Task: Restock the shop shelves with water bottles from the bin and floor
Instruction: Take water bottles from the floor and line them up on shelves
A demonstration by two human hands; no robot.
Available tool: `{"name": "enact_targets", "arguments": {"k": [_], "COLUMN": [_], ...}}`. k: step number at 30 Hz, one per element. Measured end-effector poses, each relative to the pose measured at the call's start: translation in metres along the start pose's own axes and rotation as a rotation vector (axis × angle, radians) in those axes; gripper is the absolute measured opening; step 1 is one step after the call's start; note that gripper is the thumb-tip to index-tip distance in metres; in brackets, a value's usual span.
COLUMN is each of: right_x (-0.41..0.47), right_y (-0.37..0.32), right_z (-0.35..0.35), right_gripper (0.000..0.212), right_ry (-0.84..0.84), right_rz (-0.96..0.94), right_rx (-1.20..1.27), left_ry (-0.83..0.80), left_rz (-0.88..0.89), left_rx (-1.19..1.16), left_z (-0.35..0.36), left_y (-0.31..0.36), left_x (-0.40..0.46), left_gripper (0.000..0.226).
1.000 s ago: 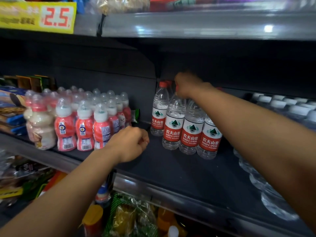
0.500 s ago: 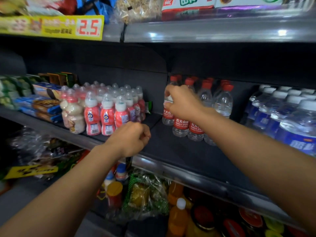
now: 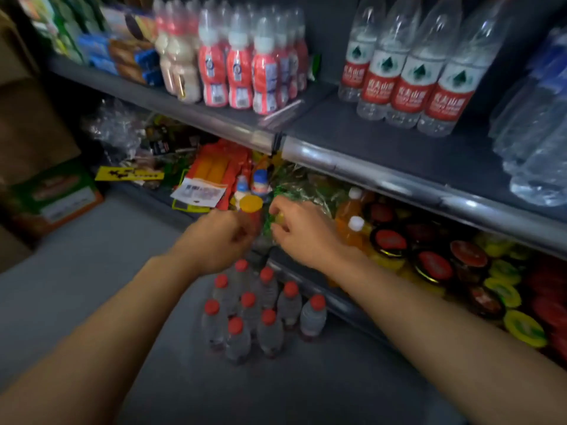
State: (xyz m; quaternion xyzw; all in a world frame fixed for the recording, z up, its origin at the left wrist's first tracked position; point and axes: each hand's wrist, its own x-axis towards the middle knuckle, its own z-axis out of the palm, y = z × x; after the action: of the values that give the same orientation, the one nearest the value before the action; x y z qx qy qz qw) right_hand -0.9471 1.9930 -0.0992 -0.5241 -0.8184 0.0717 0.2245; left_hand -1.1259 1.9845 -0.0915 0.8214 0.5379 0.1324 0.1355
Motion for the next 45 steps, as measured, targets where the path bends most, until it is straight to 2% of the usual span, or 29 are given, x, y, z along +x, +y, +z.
{"name": "enact_targets", "arguments": {"k": [3,7,13,18,22,30,35,38,45], "right_x": [-0.025,-0.057,-0.093,-0.099,-0.099,-0.090,-0.090,-0.095,-0.087], "right_y": [0.005,0.021,0.045,0.055,0.058,0.063,0.061,0.063,0.048], "right_z": [0.043,0.092,0.146,0.178,0.188,0.195,0.195,0.188,0.129], "right_gripper": [0.010,0.015,0.046,0.038,0.047,0.029,0.027,0.021,0.024], "right_ry": [-0.113,-0.274,-0.404,-0.499,-0.509,-0.515,-0.515,-0.502,-0.427], "right_rz": [0.035,0.098,0.152,0.117,0.076,0.039,0.017,0.045,0.059], "right_rx": [0.032,0.003,-0.060,-0.100,-0.133,-0.027,0.036,0.061,0.079], "left_ry": [-0.086,-0.220,-0.426,-0.586,-0.658,-0.795,-0.781,-0.723,-0.556], "left_rz": [-0.064,-0.111,-0.208,-0.301,-0.317,-0.315,-0.308,-0.302,-0.266], "left_rx": [-0.053,-0.090,-0.078,-0.057,-0.031,0.007,0.003,0.016,0.053], "left_z": [0.052,0.124,0.209,0.258,0.281,0.310,0.305,0.291,0.231], "left_y": [-0.011,-0.017,-0.029,-0.041,-0.046,-0.055,-0.057,-0.056,-0.042], "left_x": [-0.031,-0.067,-0.104,-0.121,-0.123,-0.136,-0.133,-0.125,-0.113], "left_gripper": [0.014,0.020,0.021,0.024,0.023,0.020,0.022,0.023,0.024]}}
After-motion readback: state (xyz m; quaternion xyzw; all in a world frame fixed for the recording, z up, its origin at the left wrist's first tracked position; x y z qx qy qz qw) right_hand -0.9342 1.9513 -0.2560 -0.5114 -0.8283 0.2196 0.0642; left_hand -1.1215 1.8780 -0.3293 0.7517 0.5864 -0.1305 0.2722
